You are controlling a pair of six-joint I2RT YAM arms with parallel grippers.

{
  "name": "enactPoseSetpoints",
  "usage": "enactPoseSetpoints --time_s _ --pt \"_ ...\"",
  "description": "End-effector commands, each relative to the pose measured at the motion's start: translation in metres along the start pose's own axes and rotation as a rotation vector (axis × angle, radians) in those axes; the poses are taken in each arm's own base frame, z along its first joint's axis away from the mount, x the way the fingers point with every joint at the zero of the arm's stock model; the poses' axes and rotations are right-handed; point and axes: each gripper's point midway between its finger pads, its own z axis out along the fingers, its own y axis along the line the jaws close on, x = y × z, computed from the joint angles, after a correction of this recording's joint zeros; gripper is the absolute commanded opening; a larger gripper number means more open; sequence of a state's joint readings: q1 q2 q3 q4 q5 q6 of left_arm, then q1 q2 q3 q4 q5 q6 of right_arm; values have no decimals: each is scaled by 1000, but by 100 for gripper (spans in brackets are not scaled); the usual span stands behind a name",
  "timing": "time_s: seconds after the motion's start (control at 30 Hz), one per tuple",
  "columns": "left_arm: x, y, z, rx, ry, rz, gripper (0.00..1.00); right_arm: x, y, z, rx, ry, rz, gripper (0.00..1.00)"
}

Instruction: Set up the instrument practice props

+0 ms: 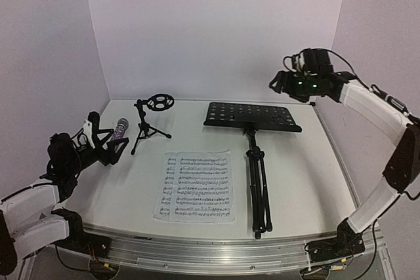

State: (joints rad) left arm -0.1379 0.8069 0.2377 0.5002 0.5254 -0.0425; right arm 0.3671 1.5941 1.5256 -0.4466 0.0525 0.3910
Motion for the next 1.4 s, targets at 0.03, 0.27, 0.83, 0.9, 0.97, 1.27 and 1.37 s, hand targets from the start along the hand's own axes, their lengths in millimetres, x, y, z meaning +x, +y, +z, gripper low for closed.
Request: enactPoseSetpoints --time_s 0.03,0.27,0.83,0.9,0.97,1.27,1.37 --pt "16 -37 22 125 172 -105 83 82 -9 36 262 295 -33 78" --pt "16 -66 58 204 204 -104 83 131 -8 87 317 480 -50 73" --pt "29 -60 91 159 211 -76 85 191 -28 147 456 568 -89 43" --pt "31 -58 92 147 220 -85 85 195 -35 151 489 565 -94 41" --pt "32 -58 91 144 222 -90 85 200 -40 157 505 569 -105 40" --pt "32 -56 90 130 222 -92 85 223 -56 177 544 584 -102 28" --pt "31 -56 89 130 221 -90 85 221 -59 178 549 571 -90 11"
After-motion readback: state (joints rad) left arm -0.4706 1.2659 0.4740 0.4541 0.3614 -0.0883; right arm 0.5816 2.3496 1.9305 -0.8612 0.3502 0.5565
